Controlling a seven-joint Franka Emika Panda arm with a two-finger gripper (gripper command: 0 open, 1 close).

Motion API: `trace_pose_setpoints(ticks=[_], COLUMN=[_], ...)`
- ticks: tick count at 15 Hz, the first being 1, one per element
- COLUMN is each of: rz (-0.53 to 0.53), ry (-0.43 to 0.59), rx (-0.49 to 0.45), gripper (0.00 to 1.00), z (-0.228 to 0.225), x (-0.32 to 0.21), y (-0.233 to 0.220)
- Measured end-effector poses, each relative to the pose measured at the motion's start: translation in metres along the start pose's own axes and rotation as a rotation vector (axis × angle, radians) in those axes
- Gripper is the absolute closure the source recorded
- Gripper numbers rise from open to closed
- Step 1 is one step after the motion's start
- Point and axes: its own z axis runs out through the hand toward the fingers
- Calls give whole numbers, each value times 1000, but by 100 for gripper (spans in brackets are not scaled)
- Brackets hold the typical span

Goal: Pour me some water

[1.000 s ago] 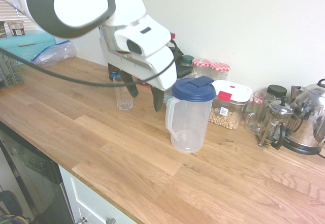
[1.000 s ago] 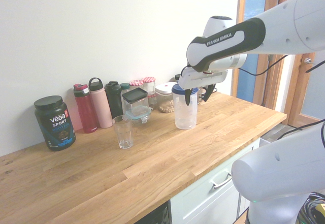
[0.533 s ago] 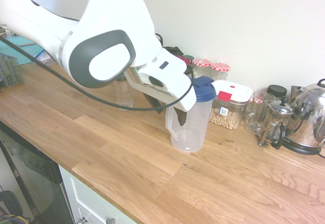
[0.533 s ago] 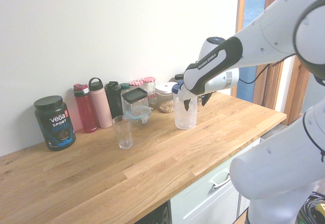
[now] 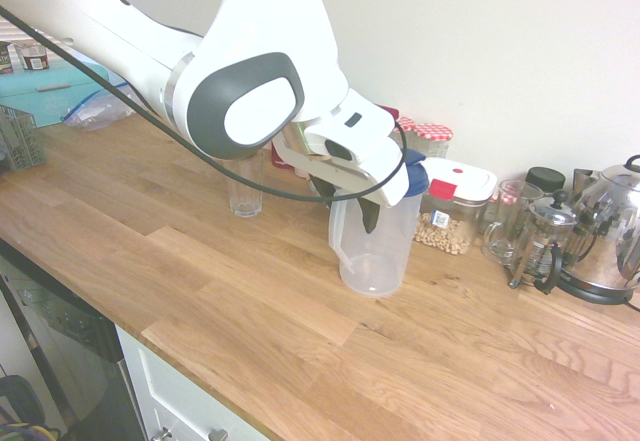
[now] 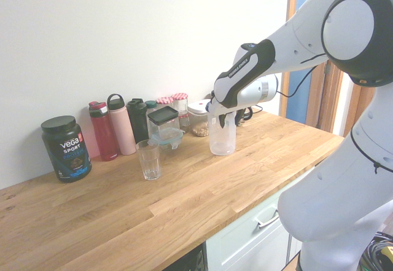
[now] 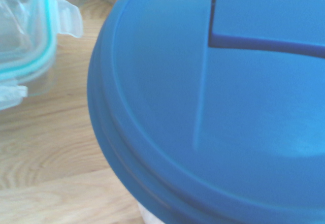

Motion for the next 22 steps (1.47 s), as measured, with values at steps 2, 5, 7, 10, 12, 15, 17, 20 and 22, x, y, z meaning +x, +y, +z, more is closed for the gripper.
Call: trace_pose_setpoints(ticks=[2,5,7,10,12,15,17,20,22], rz=[0,0,0,1,5,21,22,-89,-187], ry=[-3,-5,-5,-8,-9,-13,-19,-81,-127], rx=[-1,-3,-4,-7,-8,-14,-13,35,69], gripper=[100,100,100,100,100,100,100,100,100], z=[0,1,1,2,2,-2,-20,-75,-105], x=[0,0,0,-1,0,5,8,-6,-22], y=[0,0,0,1,1,9,15,10,-5])
